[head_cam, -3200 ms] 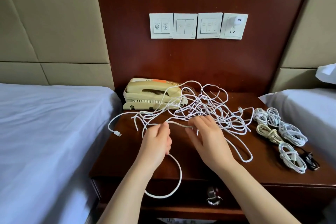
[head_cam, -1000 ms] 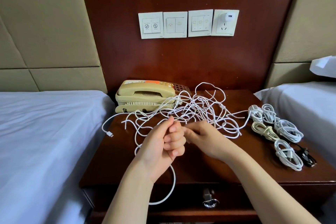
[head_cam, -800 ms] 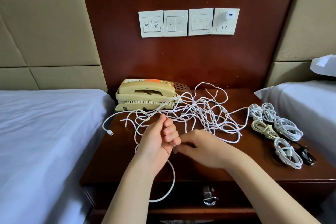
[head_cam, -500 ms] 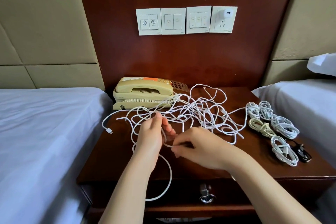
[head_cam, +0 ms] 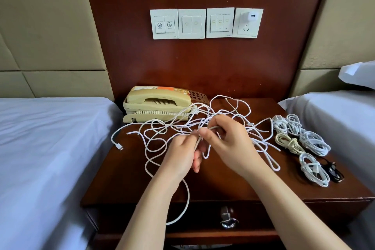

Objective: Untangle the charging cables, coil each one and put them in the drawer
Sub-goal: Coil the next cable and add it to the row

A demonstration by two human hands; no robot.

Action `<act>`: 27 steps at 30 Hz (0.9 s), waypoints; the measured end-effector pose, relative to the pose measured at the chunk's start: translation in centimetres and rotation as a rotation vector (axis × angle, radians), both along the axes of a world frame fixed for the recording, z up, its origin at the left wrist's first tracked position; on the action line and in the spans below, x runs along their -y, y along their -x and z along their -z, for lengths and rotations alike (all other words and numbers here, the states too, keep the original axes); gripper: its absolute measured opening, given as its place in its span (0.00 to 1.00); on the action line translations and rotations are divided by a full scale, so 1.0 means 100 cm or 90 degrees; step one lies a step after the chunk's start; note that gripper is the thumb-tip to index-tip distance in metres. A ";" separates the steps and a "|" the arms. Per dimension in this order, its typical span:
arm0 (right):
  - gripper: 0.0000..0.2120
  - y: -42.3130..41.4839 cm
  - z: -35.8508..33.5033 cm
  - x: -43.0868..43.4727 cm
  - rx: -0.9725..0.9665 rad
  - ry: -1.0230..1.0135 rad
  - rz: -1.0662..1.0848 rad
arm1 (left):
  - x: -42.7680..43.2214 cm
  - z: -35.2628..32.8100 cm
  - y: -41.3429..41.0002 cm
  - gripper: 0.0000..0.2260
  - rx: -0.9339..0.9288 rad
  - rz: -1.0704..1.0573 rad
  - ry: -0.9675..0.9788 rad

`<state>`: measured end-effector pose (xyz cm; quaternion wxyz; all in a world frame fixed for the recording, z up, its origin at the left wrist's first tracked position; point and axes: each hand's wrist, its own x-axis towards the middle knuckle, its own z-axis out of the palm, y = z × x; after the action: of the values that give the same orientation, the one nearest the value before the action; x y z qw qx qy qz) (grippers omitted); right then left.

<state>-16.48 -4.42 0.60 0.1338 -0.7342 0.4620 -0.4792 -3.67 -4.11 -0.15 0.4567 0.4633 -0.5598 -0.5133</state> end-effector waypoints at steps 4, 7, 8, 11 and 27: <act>0.13 -0.001 0.008 0.008 0.057 -0.019 -0.026 | -0.010 -0.008 -0.002 0.23 -0.064 0.098 -0.056; 0.13 -0.003 0.009 0.013 0.091 -0.026 -0.061 | -0.015 -0.012 -0.006 0.23 -0.113 0.159 -0.094; 0.15 -0.004 0.010 0.015 0.098 -0.035 -0.075 | -0.015 -0.012 -0.008 0.23 -0.135 0.170 -0.099; 0.23 -0.006 0.018 0.020 0.081 -0.074 -0.111 | -0.016 -0.011 -0.011 0.21 -0.202 0.178 -0.094; 0.12 -0.015 0.021 -0.005 -0.340 -0.127 -0.188 | 0.005 -0.008 -0.012 0.19 -0.410 -0.109 -0.070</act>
<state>-14.98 -3.95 -1.54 0.1472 -0.8764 0.4139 -0.1975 -2.46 -4.62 0.68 0.6259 0.3465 -0.3176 -0.6223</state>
